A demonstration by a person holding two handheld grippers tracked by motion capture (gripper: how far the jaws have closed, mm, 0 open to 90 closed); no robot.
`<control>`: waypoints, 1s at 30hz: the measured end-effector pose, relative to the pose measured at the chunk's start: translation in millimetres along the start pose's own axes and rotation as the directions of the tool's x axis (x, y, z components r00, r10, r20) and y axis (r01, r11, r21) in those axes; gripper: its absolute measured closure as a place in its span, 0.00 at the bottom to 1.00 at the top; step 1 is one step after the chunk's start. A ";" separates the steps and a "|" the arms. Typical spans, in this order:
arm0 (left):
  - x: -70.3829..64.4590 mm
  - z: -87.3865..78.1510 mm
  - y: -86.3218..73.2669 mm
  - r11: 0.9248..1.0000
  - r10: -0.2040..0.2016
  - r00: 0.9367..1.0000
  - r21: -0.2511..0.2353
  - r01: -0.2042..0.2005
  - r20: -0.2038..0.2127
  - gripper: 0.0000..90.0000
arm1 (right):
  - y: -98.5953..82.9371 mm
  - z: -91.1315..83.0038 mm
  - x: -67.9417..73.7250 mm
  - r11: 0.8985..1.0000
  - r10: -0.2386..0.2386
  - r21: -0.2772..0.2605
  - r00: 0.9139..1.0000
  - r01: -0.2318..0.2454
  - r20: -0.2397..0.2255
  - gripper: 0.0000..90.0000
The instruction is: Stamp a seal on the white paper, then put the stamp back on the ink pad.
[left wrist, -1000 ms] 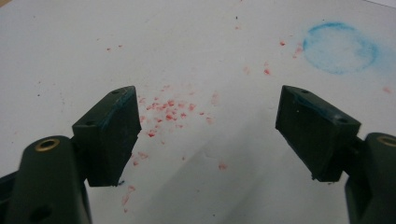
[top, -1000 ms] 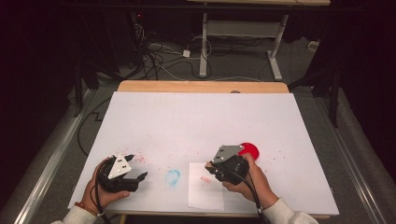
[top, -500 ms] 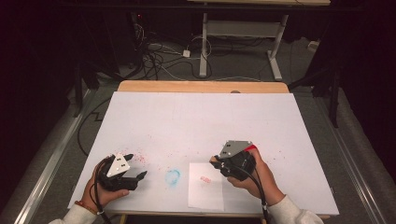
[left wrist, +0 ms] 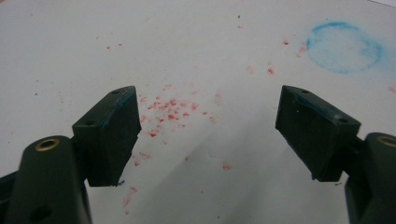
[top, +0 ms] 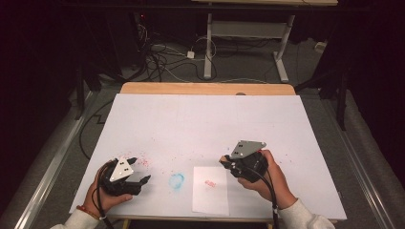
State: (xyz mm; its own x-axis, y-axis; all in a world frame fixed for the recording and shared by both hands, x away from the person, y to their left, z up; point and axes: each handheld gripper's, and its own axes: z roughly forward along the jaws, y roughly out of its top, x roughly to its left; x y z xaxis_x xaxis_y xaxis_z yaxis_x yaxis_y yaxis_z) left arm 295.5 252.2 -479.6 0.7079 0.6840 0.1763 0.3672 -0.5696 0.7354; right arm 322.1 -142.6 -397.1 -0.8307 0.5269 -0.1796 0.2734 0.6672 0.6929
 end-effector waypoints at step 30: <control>-3.3 -0.8 1.6 1.000 0.014 1.000 0.003 -0.014 0.004 0.24 | -35.0 -19.2 -55.9 0.990 0.129 0.036 0.976 -0.138 0.176 0.85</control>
State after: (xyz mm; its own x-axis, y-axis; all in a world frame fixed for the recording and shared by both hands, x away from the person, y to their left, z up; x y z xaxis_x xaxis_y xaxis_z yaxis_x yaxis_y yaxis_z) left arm 293.3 249.5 -478.4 0.7153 0.6742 0.1837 0.3591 -0.5801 0.7311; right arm 349.7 -205.5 -397.9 -0.6901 0.6931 -0.2083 0.4028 0.6069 0.6851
